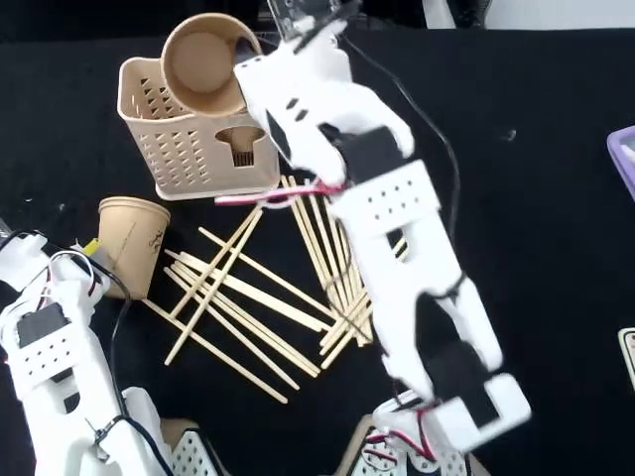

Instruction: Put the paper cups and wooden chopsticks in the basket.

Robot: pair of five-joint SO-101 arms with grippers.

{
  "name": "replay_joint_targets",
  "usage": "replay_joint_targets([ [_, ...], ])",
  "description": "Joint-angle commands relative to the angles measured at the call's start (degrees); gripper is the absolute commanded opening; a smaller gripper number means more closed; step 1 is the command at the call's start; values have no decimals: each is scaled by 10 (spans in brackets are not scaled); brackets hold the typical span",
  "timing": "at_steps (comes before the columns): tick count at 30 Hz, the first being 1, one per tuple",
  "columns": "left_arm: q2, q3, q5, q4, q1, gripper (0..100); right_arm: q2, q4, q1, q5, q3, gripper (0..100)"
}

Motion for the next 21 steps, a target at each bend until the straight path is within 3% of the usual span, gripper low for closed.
replay_joint_targets([
  [1, -11, -14, 1, -7, 7, 245, 23, 5, 29, -1, -53, 10],
  [8, -11, -14, 1, -7, 8, 245, 58, 138, 31, -1, -131, 11],
  [14, -11, -14, 1, -7, 8, 245, 96, 164, 30, -1, -195, 14],
  [21, -11, -14, 1, -7, 7, 245, 145, 142, 27, -5, -208, 211],
])
